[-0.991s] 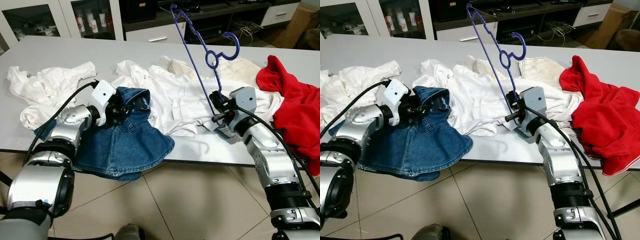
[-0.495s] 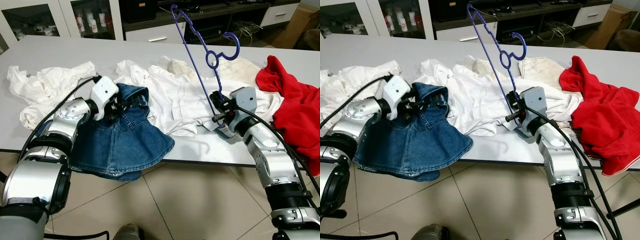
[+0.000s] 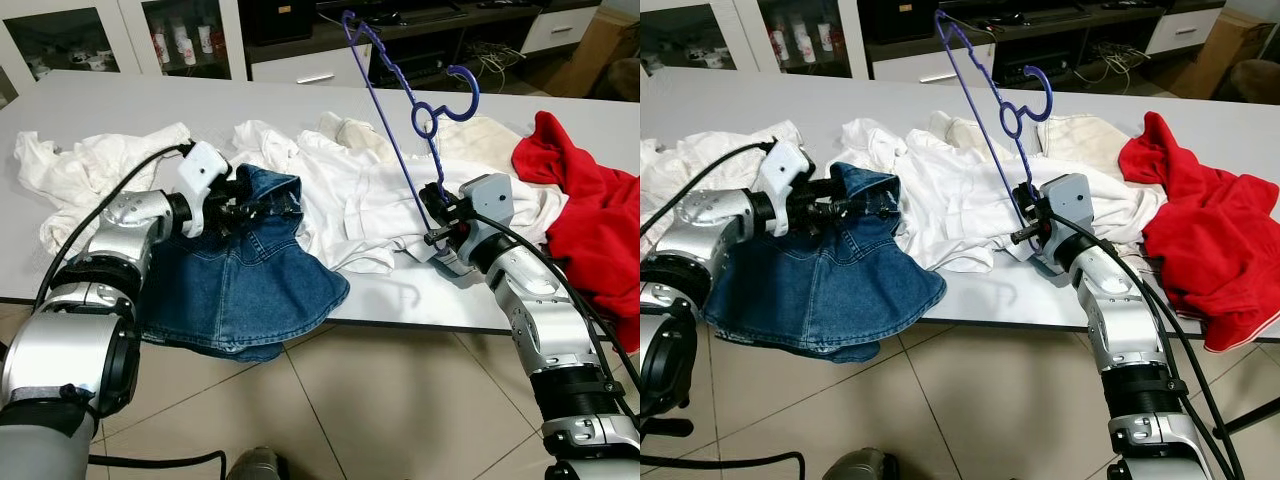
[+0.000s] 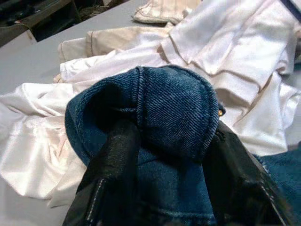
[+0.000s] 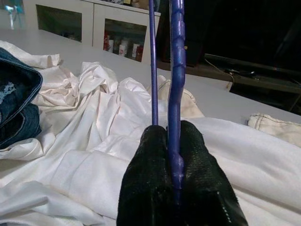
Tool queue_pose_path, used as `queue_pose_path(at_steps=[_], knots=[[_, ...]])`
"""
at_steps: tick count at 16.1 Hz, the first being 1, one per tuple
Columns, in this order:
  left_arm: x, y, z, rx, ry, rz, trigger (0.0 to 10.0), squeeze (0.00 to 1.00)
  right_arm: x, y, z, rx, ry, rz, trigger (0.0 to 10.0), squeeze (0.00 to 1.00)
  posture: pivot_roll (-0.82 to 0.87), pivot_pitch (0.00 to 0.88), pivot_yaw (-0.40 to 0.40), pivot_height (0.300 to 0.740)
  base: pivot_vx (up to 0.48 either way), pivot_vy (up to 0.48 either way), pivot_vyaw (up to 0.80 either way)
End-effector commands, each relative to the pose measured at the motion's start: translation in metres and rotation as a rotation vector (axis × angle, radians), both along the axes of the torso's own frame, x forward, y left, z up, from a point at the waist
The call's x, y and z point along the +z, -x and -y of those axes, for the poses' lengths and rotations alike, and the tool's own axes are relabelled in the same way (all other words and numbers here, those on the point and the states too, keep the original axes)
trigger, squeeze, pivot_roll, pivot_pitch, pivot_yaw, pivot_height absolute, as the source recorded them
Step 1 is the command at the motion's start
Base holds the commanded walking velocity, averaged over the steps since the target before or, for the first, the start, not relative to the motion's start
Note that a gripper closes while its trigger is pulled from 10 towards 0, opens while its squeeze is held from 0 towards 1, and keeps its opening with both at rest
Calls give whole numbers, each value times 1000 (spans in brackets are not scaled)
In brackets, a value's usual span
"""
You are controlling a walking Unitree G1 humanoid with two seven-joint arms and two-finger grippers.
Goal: Hang hanger
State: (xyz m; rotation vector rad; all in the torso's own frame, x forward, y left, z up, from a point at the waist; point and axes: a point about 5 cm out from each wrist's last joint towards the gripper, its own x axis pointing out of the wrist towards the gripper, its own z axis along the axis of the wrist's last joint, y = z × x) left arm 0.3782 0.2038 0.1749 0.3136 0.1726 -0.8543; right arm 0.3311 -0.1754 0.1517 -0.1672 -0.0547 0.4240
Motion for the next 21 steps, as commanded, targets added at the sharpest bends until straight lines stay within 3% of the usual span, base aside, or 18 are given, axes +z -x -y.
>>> queue_pose_path(at_steps=[1,6,10,13,16,21], knots=[[9,-3,3,-13,56,-16,10000,0,7,-1,1,1,3,21,10000,0,74,0,-12,740,0,0,0],[10,-3,6,-22,198,-86,10000,0,7,-1,2,4,5,20,10000,0,70,0,-14,740,0,0,0],[0,-2,7,5,147,-78,10000,0,19,17,-3,249,-29,13,10000,0,73,0,-16,740,0,0,0],[-1,-2,6,17,137,-73,10000,0,26,33,11,392,57,-17,10000,0,71,0,-17,740,0,0,0],[-1,-2,5,35,123,-60,10000,0,22,51,14,540,123,-109,10000,0,64,0,-16,740,0,0,0],[-1,-3,8,35,121,-49,10000,0,5,52,-2,581,180,-198,10000,0,69,0,-16,740,0,0,0]])
